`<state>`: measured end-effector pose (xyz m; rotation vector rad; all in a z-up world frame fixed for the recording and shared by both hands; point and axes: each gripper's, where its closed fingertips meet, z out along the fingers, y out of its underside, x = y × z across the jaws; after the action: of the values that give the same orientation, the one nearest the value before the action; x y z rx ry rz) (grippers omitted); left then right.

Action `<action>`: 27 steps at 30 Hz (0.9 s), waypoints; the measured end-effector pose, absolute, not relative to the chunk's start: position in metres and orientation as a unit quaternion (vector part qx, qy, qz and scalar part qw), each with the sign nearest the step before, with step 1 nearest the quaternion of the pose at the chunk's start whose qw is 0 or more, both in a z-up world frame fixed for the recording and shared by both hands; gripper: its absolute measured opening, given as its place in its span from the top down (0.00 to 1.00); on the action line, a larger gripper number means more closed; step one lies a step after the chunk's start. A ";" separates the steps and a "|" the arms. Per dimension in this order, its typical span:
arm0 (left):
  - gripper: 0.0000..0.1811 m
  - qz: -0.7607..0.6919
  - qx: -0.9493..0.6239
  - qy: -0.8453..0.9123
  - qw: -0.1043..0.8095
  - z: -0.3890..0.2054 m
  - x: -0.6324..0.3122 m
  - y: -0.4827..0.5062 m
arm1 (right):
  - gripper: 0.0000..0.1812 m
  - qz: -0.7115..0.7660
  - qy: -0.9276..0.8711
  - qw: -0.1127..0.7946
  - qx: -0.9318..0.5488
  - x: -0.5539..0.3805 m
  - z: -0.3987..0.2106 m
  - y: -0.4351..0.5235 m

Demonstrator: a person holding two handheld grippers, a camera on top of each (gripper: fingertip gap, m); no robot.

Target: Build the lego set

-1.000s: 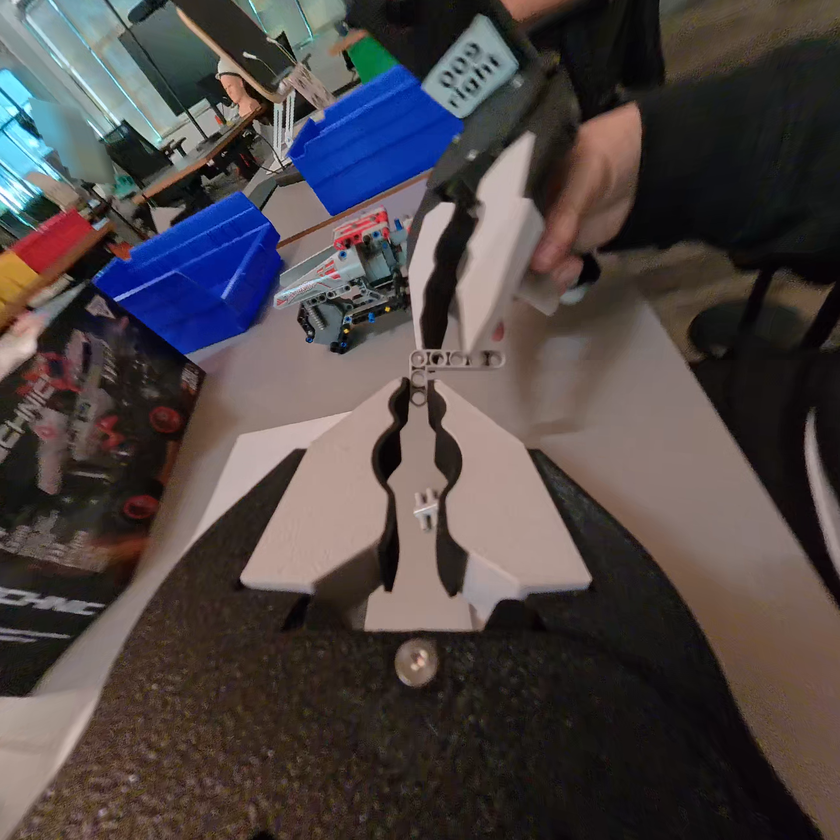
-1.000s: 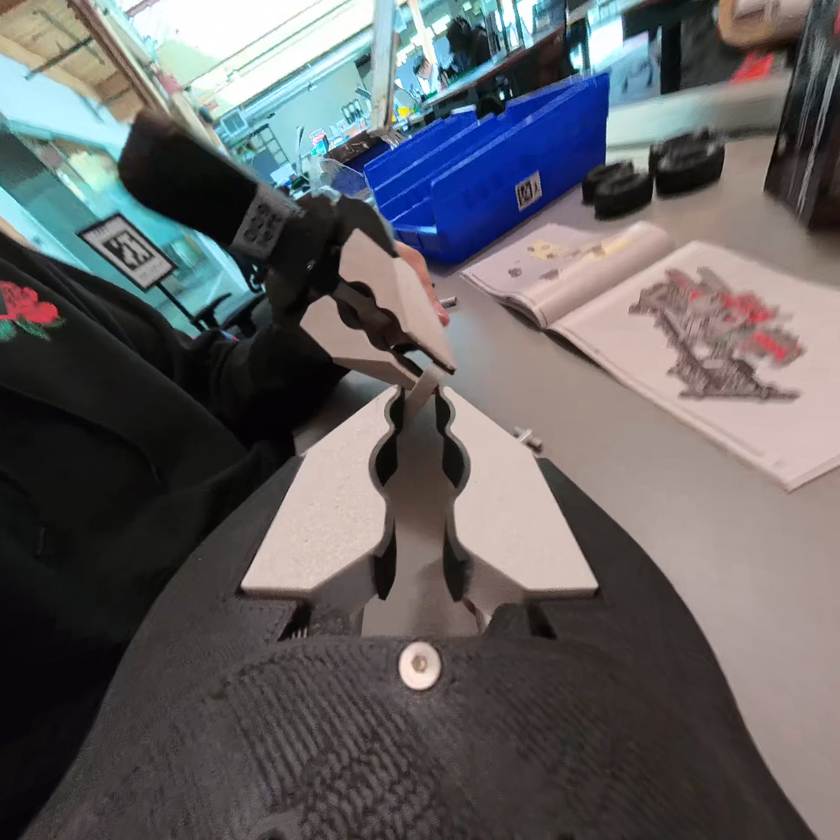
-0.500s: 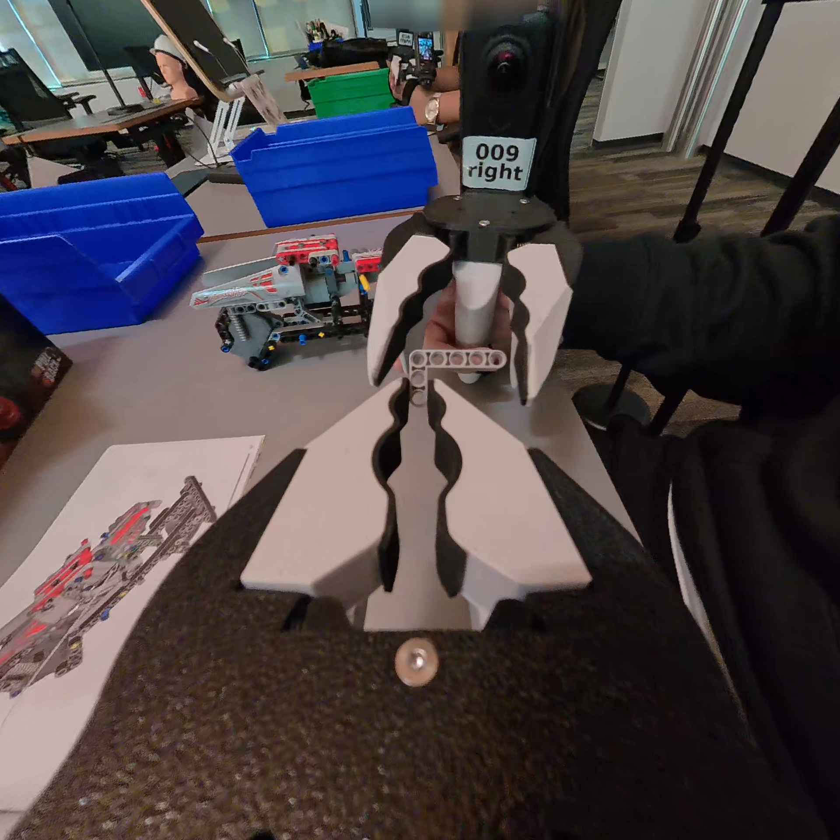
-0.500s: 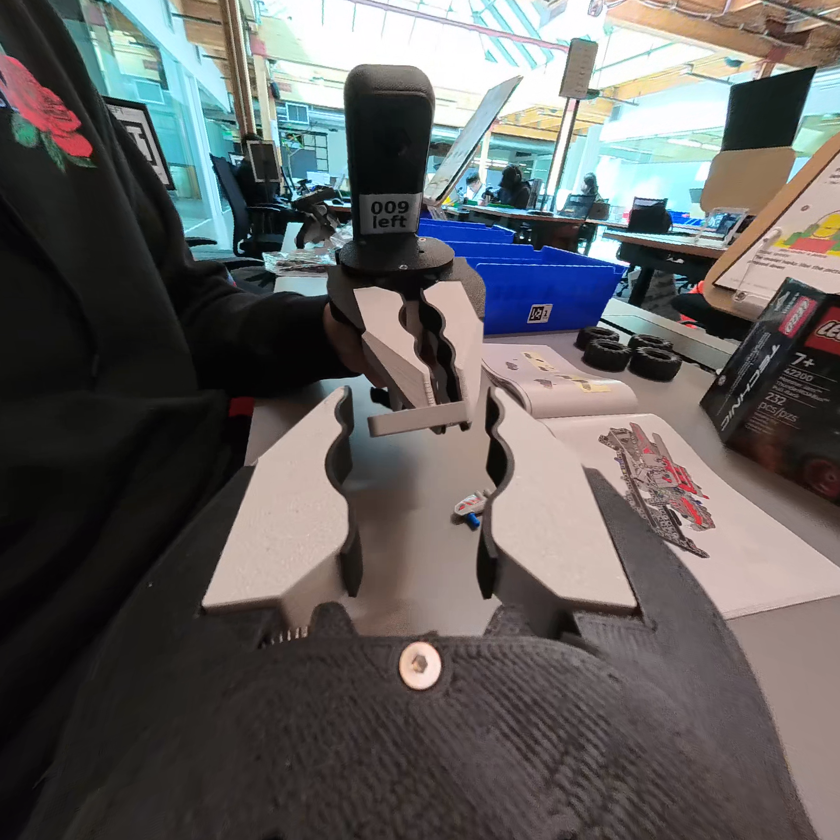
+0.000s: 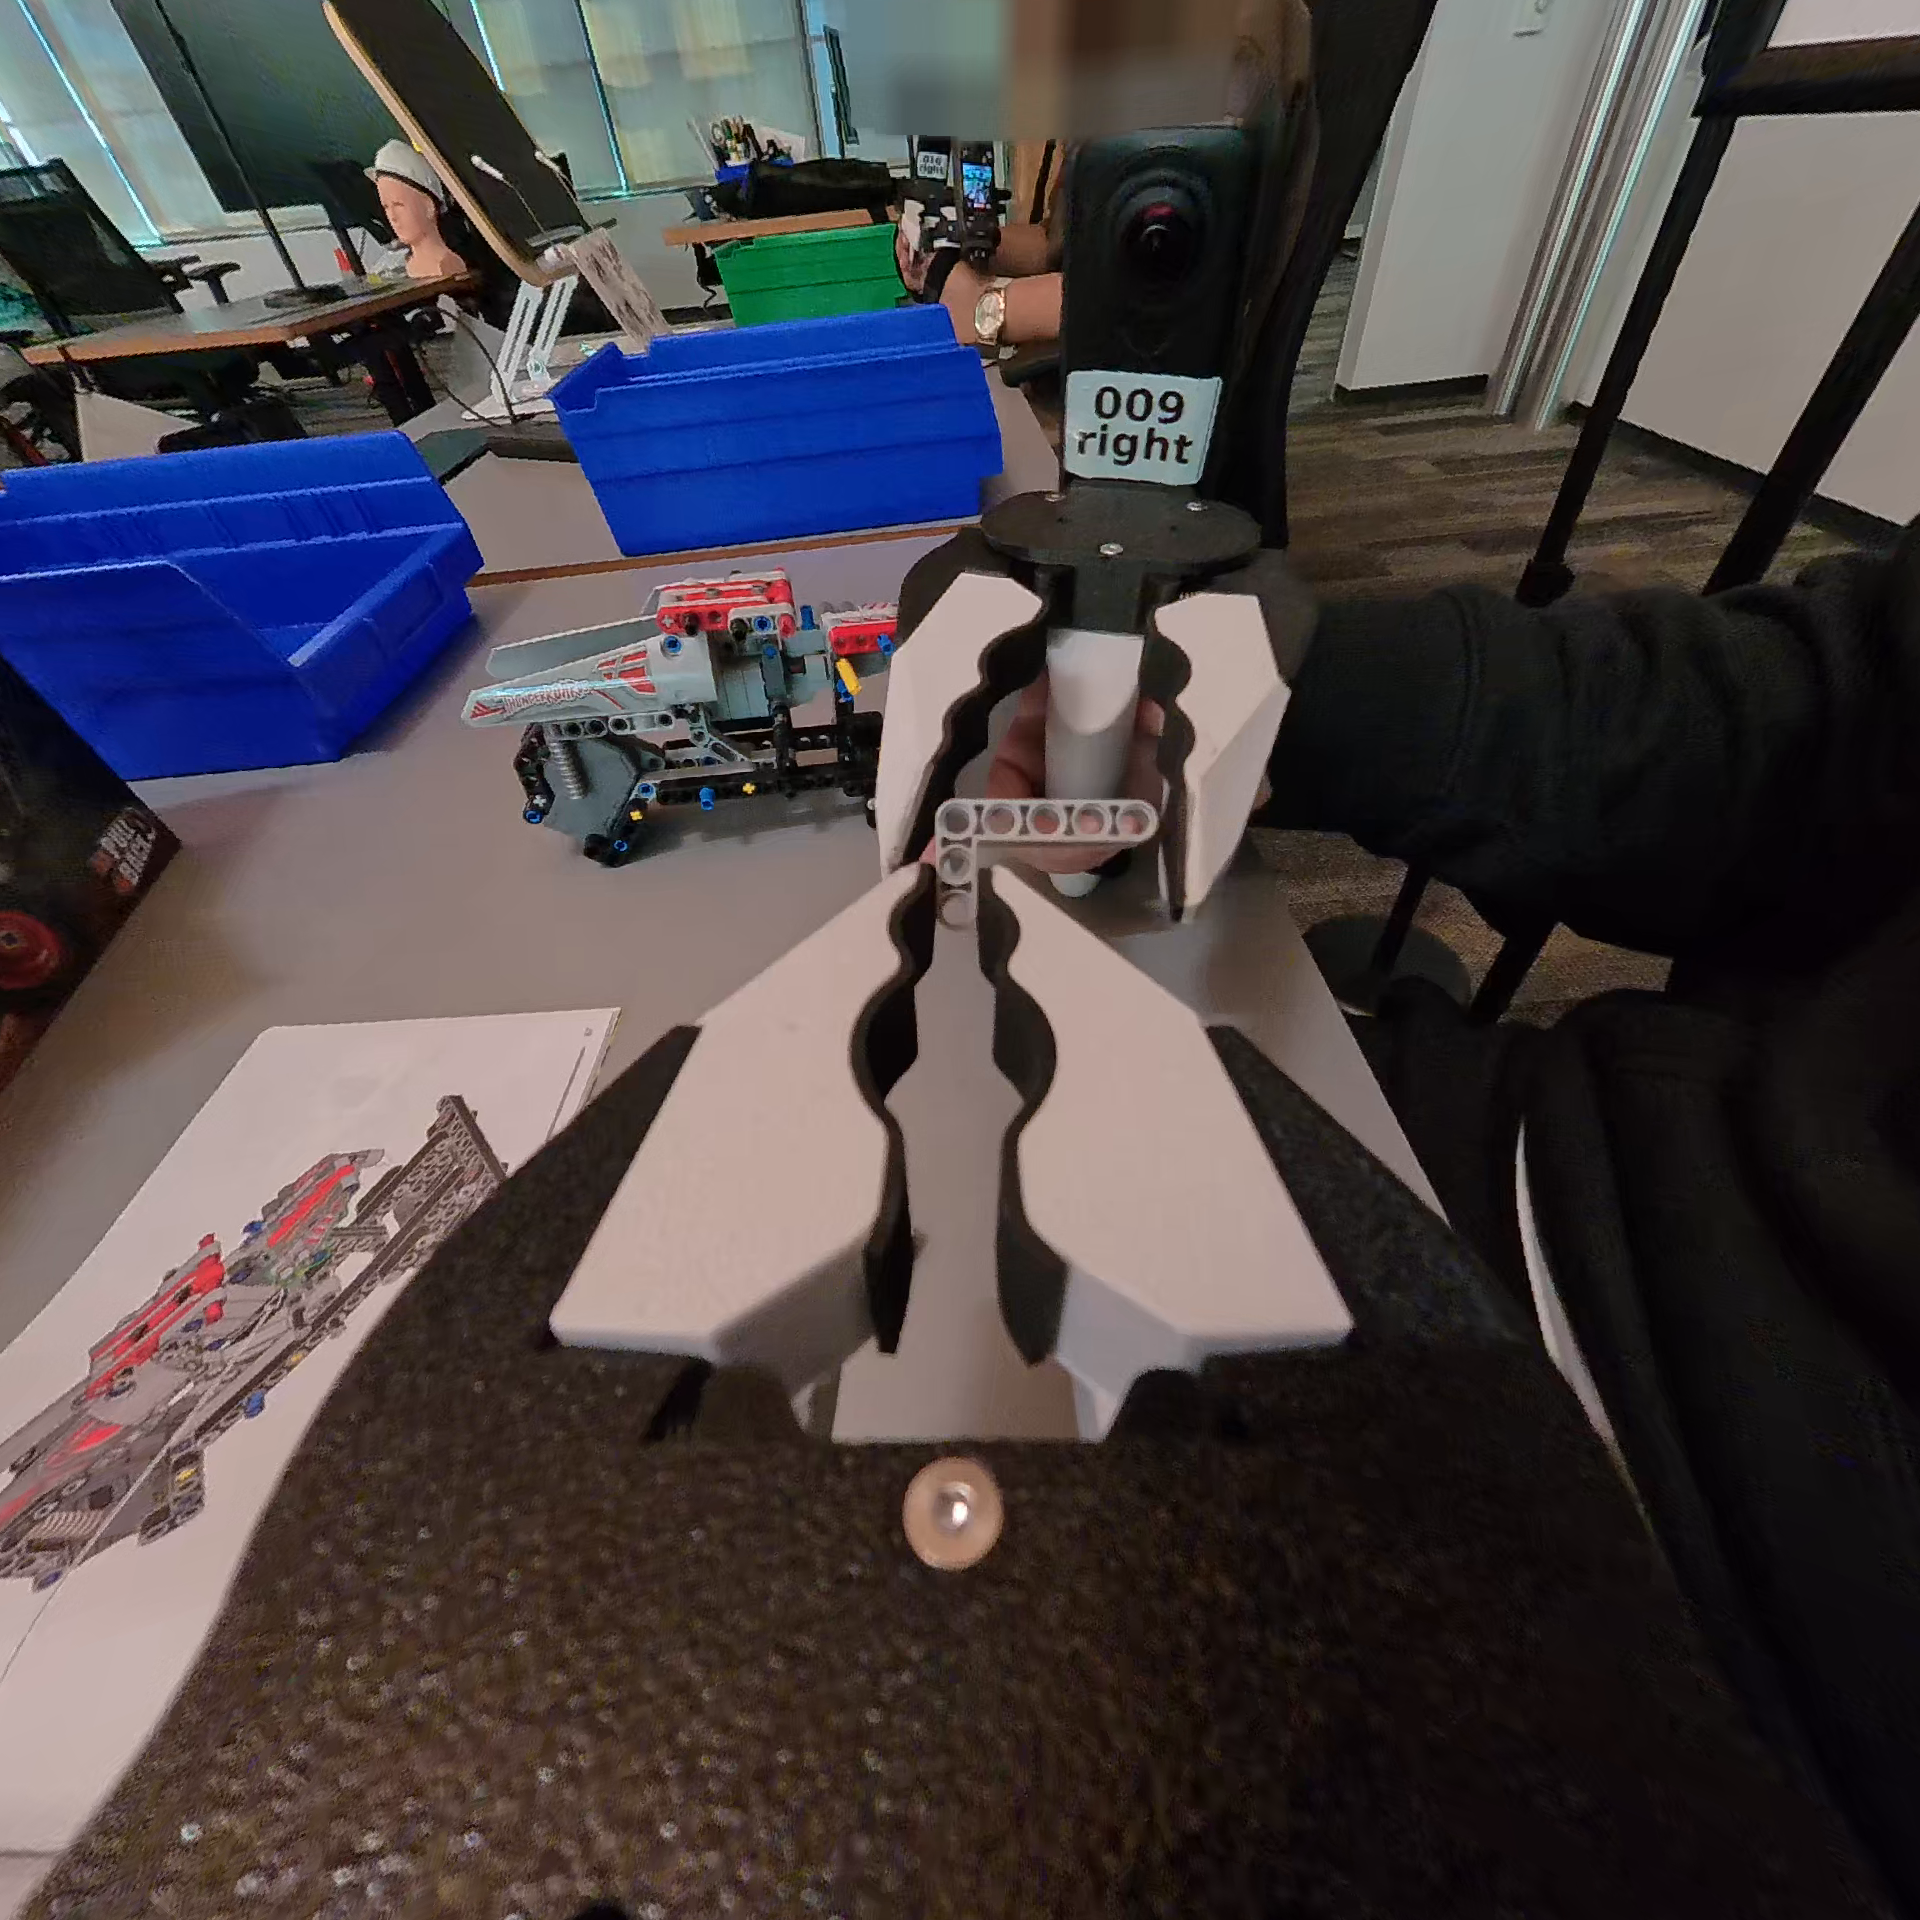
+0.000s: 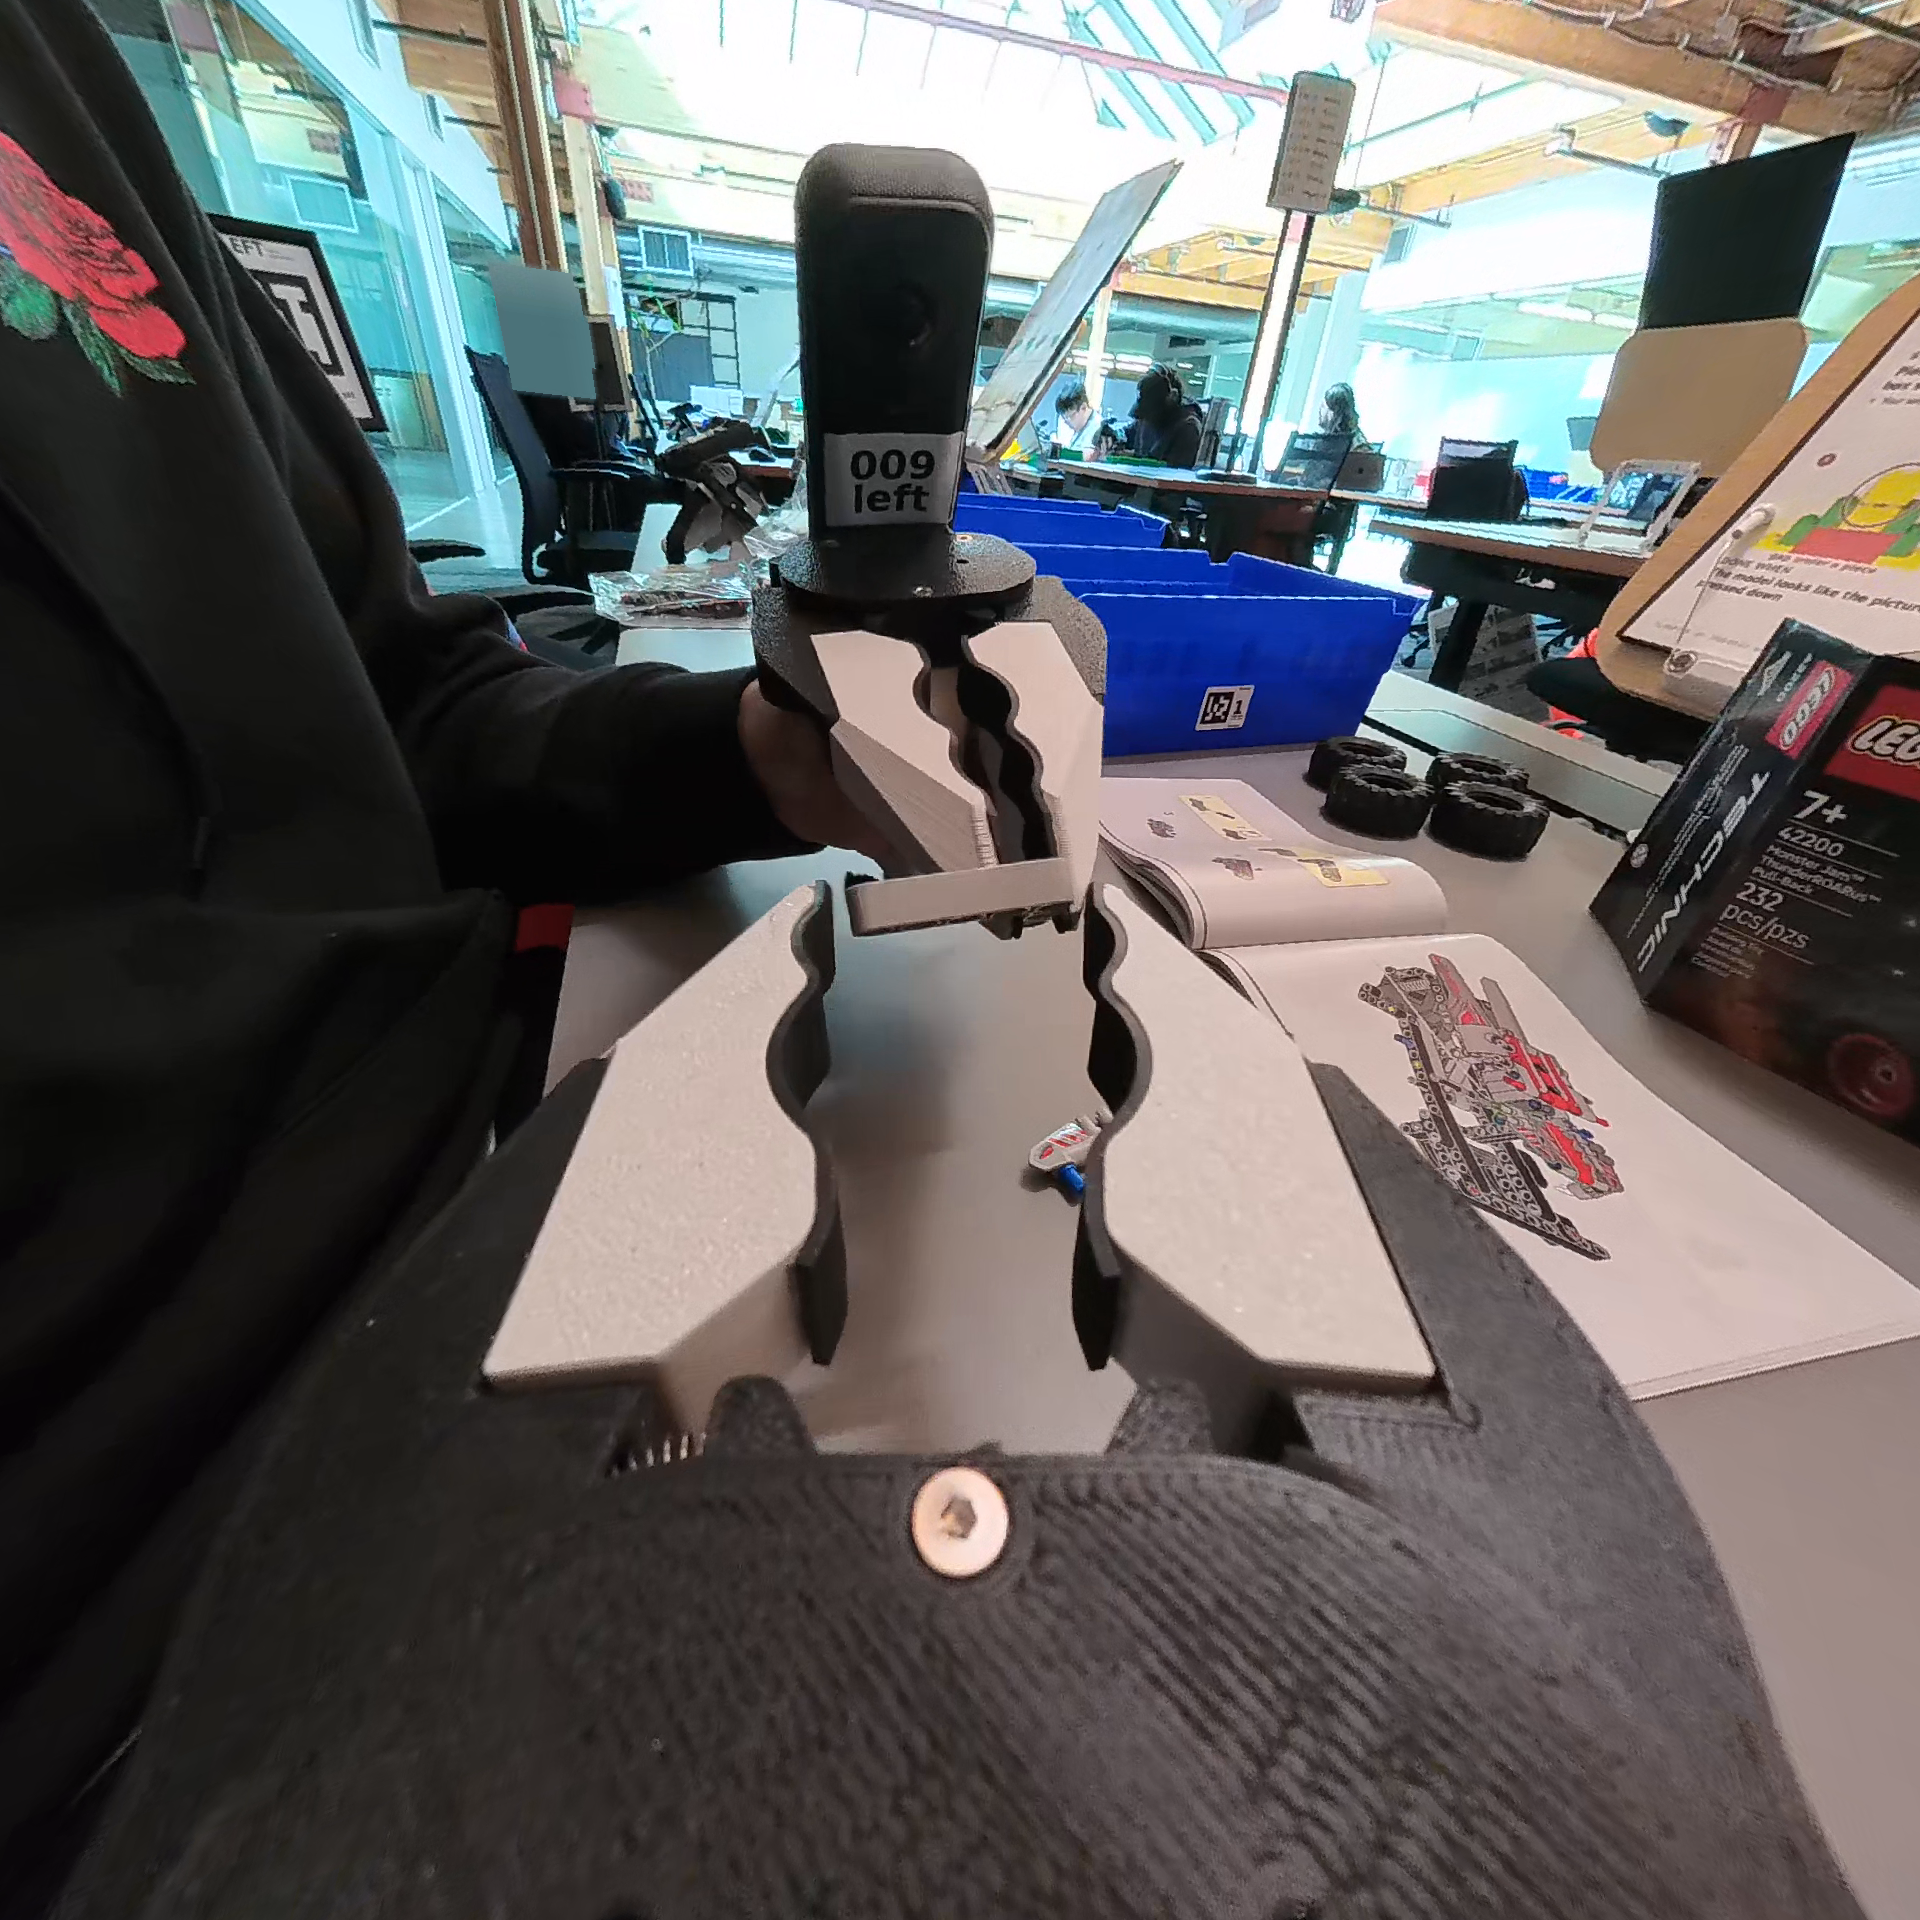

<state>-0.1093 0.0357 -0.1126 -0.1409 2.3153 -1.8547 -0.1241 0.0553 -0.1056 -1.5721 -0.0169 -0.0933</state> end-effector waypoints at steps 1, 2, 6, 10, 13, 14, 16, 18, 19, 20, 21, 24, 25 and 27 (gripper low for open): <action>0.97 -0.621 -0.044 0.778 0.084 -0.114 -0.110 0.035 | 0.74 -0.040 -0.010 0.707 -0.706 -0.125 -0.105 0.055; 0.97 -0.621 -0.041 0.778 0.083 -0.114 -0.111 0.035 | 0.74 -0.038 -0.013 0.710 -0.703 -0.126 -0.104 0.054; 0.97 -0.631 -0.045 0.772 0.068 -0.112 -0.112 0.034 | 0.76 -0.029 -0.015 0.718 -0.696 -0.127 -0.102 0.052; 0.97 -0.635 -0.045 0.767 0.082 -0.112 -0.109 0.034 | 0.76 -0.024 -0.007 0.720 -0.694 -0.125 -0.101 0.052; 0.97 -0.633 -0.055 0.768 0.079 -0.114 -0.106 0.036 | 0.76 -0.028 -0.001 0.716 -0.697 -0.122 -0.102 0.053; 0.97 -0.633 -0.059 0.768 0.080 -0.114 -0.105 0.036 | 0.76 -0.033 0.003 0.714 -0.700 -0.120 -0.103 0.054; 0.97 -0.632 -0.066 0.768 0.079 -0.115 -0.103 0.037 | 0.76 -0.041 0.007 0.711 -0.702 -0.118 -0.104 0.056; 0.97 -0.626 -0.079 0.772 0.077 -0.119 -0.100 0.036 | 0.78 -0.042 0.009 0.710 -0.703 -0.117 -0.104 0.057; 0.97 -0.621 -0.082 0.776 0.076 -0.122 -0.100 0.036 | 0.78 -0.042 0.011 0.707 -0.706 -0.116 -0.105 0.058; 0.97 -0.618 -0.083 0.778 0.076 -0.124 -0.099 0.036 | 0.78 -0.040 0.011 0.702 -0.711 -0.116 -0.107 0.059; 0.97 -0.618 -0.085 0.778 0.077 -0.124 -0.098 0.036 | 0.78 -0.041 0.012 0.698 -0.715 -0.116 -0.108 0.060; 0.97 -0.617 -0.086 0.778 0.079 -0.124 -0.098 0.036 | 0.78 -0.043 0.016 0.696 -0.717 -0.115 -0.109 0.061; 0.97 -0.616 -0.086 0.778 0.083 -0.125 -0.097 0.036 | 0.78 -0.041 0.017 0.695 -0.717 -0.114 -0.109 0.061; 0.97 -0.614 -0.083 0.780 0.090 -0.125 -0.097 0.036 | 0.78 -0.040 0.019 0.696 -0.717 -0.114 -0.109 0.061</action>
<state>-0.0971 0.0357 -0.1246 -0.2479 2.3175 -1.8260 -0.1137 0.0606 -0.1092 -1.5999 0.0431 -0.0898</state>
